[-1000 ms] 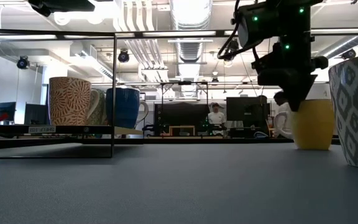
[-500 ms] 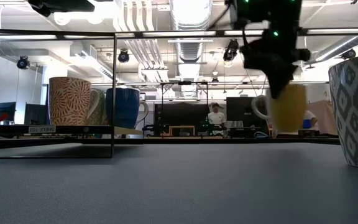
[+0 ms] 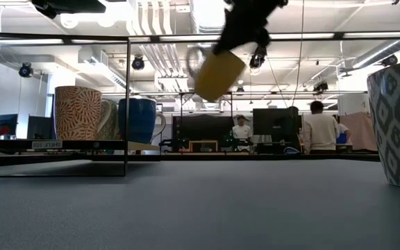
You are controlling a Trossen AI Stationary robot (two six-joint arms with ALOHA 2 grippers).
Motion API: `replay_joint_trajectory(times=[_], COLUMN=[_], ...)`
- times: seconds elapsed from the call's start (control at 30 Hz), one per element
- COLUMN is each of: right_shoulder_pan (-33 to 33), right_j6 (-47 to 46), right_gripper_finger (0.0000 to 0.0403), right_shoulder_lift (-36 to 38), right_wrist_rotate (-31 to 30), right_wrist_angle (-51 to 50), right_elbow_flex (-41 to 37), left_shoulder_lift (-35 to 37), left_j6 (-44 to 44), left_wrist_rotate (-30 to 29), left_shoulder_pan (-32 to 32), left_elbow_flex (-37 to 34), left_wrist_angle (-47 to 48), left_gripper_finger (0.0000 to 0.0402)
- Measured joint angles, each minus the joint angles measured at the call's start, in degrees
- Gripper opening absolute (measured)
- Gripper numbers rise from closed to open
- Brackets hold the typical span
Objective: Place coffee mugs
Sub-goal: Put the yellow mug on the shelf
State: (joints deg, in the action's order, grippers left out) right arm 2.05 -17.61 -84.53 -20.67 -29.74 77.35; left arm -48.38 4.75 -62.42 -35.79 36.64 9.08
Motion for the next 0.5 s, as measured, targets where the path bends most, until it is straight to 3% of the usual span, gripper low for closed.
replay_joint_trajectory(times=[0.3, 0.5], right_shoulder_pan=[0.4, 0.4], right_j6=[8.2, 12.5], right_gripper_finger=[0.0009, 0.0009], right_shoulder_lift=[-3.5, -11.1], right_wrist_rotate=[7.4, 7.7], right_wrist_angle=[15.9, 14.9], right_elbow_flex=[-0.4, 4.6], left_shoulder_lift=[0.2, 0.7], left_j6=[-0.1, 0.6], left_wrist_rotate=[-1.2, -4.4], left_shoulder_pan=[0.0, -0.2], left_elbow_flex=[0.2, 2.1], left_wrist_angle=[-0.5, -0.7], left_gripper_finger=[0.0000, 0.0000])
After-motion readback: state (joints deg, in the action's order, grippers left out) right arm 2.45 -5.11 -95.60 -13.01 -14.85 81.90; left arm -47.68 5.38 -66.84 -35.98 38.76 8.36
